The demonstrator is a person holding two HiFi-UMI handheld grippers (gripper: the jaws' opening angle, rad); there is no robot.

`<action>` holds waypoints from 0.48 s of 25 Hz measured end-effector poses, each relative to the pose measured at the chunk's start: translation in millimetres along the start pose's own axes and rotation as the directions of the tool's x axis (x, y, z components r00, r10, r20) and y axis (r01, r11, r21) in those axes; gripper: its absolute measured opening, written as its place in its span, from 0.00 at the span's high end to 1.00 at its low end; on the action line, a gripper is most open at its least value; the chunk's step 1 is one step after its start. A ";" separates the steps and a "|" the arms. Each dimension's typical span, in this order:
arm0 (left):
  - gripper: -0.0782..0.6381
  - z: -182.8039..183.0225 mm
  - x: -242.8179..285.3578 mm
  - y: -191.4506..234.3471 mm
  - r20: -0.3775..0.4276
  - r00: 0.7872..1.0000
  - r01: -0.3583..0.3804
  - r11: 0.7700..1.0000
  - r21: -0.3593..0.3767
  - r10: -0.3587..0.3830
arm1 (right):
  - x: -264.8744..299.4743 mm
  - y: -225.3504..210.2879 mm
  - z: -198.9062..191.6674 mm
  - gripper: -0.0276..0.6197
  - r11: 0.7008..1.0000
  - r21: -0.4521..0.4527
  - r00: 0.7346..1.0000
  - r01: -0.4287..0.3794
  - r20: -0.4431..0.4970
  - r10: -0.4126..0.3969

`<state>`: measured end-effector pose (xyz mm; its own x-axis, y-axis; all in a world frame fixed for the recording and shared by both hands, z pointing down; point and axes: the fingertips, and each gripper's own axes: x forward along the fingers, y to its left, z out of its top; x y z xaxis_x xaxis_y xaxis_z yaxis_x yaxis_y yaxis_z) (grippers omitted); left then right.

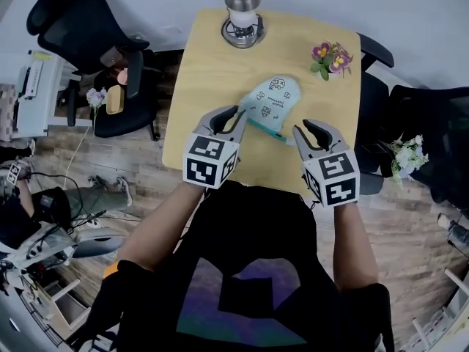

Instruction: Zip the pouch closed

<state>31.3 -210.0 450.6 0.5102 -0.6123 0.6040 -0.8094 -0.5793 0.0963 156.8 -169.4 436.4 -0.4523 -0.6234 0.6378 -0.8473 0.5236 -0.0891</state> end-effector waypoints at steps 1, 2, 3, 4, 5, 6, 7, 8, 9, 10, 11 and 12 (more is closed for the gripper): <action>0.79 8.1 -5.4 -6.7 0.026 1.000 -0.001 1.000 -0.005 0.002 | -2.2 -0.3 7.1 0.81 1.000 0.003 1.000 0.014 0.026 -0.014; 0.79 16.6 -11.2 -13.6 0.053 0.999 -0.003 1.000 -0.010 0.003 | -4.8 0.4 14.5 0.83 1.000 0.005 0.998 0.026 0.052 -0.026; 0.79 25.0 -17.4 -20.4 0.081 0.997 -0.003 1.000 -0.013 0.004 | -7.7 2.1 21.9 0.85 0.999 0.006 0.996 0.036 0.077 -0.036; 0.79 33.1 -24.3 -26.9 0.106 0.994 -0.003 1.000 -0.013 0.004 | -11.0 4.6 29.3 0.86 0.999 0.005 0.994 0.044 0.102 -0.044; 0.79 40.9 -32.1 -32.8 0.131 0.991 -0.003 1.000 -0.012 0.004 | -14.9 7.9 36.7 0.88 0.999 0.006 0.991 0.049 0.126 -0.050; 0.79 48.3 -40.5 -37.9 0.155 0.988 -0.003 1.000 -0.010 0.005 | -19.2 11.2 44.2 0.89 0.998 0.007 0.987 0.056 0.150 -0.056; 0.79 55.2 -49.2 -42.2 0.178 0.984 -0.003 1.000 -0.007 0.004 | -23.8 14.3 51.5 0.90 0.998 0.010 0.983 0.065 0.172 -0.066; 0.79 61.3 -57.7 -45.5 0.200 0.980 -0.003 1.000 -0.005 0.004 | -28.7 17.2 58.3 0.91 0.997 0.013 0.978 0.078 0.192 -0.079; 0.79 66.1 -66.0 -47.9 0.218 0.976 -0.003 1.000 -0.004 0.004 | -33.5 20.5 64.5 0.91 0.996 0.016 0.973 0.092 0.211 -0.094; 0.79 69.7 -74.1 -49.4 0.233 0.972 -0.005 1.000 -0.002 0.006 | -38.1 24.6 70.0 0.92 0.994 0.019 0.968 0.105 0.227 -0.107; 0.79 72.4 -82.0 -50.1 0.245 0.969 -0.010 1.000 -0.001 0.010 | -42.4 29.8 74.7 0.93 0.993 0.022 0.964 0.115 0.240 -0.117; 0.81 74.5 -89.8 -50.2 0.256 0.967 -0.016 1.000 0.003 0.015 | -46.4 35.6 78.7 0.93 0.992 0.024 0.960 0.123 0.251 -0.125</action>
<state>47.8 -166.0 332.6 0.5555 -0.7381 0.3829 -0.8167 -0.5709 0.0842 125.7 -167.6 343.4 -0.3980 -0.8098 0.4311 -0.9031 0.4285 -0.0286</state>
